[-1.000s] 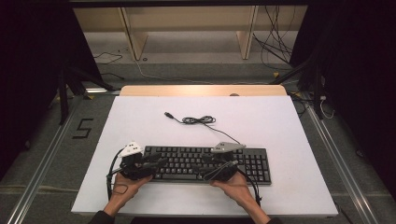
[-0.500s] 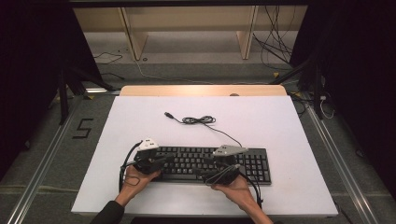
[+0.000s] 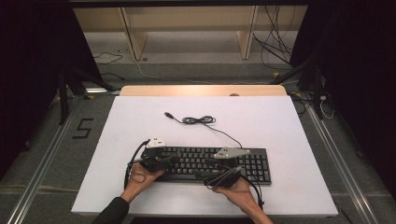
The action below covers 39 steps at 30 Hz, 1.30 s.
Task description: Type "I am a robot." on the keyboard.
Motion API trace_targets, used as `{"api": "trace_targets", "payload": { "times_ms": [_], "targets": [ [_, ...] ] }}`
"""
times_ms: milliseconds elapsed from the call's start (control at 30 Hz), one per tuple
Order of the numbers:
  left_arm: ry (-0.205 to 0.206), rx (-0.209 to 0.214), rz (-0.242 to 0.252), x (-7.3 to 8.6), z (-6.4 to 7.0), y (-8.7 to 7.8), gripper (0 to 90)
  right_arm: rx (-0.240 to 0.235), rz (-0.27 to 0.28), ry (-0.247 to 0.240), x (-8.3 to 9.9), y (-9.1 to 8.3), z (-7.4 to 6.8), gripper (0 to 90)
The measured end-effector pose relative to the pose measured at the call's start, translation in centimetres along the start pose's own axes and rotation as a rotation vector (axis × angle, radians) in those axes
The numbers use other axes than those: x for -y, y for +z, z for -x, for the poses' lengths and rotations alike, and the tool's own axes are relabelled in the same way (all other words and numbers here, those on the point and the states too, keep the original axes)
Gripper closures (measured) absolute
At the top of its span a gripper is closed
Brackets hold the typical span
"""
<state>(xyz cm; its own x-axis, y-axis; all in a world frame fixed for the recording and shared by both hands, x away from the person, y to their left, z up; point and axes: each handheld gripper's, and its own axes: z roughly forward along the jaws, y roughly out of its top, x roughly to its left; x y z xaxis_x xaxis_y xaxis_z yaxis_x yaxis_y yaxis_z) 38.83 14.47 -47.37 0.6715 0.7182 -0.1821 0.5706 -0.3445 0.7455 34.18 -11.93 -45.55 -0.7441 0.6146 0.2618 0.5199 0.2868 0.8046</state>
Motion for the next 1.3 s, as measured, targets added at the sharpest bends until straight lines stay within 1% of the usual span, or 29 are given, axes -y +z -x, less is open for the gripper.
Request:
{"api": "trace_targets", "payload": {
  "times_ms": [367,433,467,500,700,800,867,1000,1133,1233,1300],
  "targets": [
    [-0.009,-0.008,-0.016,0.1,-0.2,0.4,89.0,-0.002,-0.008,-0.001,0.1,0.1,-0.1,36.2],
    [0.002,-0.015,-0.031,0.2,-0.2,0.6,89.1,-0.002,-0.009,-0.002,0.2,0.2,-0.1,36.3],
    [-0.009,-0.011,-0.025,0.3,-0.2,0.7,89.1,-0.002,-0.009,-0.003,0.2,0.2,-0.1,36.3],
    [-0.012,-0.008,-0.026,0.3,-0.2,0.7,89.2,-0.002,-0.01,-0.004,0.2,0.2,-0.1,36.3],
    [-0.012,-0.011,-0.028,0.2,-0.2,0.6,89.2,0.003,-0.01,-0.007,0.2,0.2,-0.1,36.3],
    [-0.014,-0.014,-0.015,0.2,-0.1,0.5,88.9,0.004,-0.008,-0.003,0.1,0.1,-0.1,36.3],
    [-0.026,-0.012,-0.002,0.1,-0.2,0.2,87.9,0.007,-0.003,-0.003,0.1,0.1,0.0,36.4],
    [-0.037,-0.005,0.028,-0.1,-0.5,-0.7,84.9,0.012,-0.002,0.001,0.1,0.1,0.1,36.6],
    [-0.056,0.007,0.061,-0.1,-0.6,-1.4,80.1,0.016,-0.001,0.0,0.1,0.1,0.1,37.9],
    [-0.063,0.014,0.072,0.0,-0.7,-1.9,74.2,0.019,0.0,-0.002,0.1,0.1,0.1,41.4],
    [-0.062,0.03,0.081,0.1,-0.6,-2.2,71.4,0.025,-0.002,-0.002,0.1,0.1,0.2,44.2]
  ]
}}
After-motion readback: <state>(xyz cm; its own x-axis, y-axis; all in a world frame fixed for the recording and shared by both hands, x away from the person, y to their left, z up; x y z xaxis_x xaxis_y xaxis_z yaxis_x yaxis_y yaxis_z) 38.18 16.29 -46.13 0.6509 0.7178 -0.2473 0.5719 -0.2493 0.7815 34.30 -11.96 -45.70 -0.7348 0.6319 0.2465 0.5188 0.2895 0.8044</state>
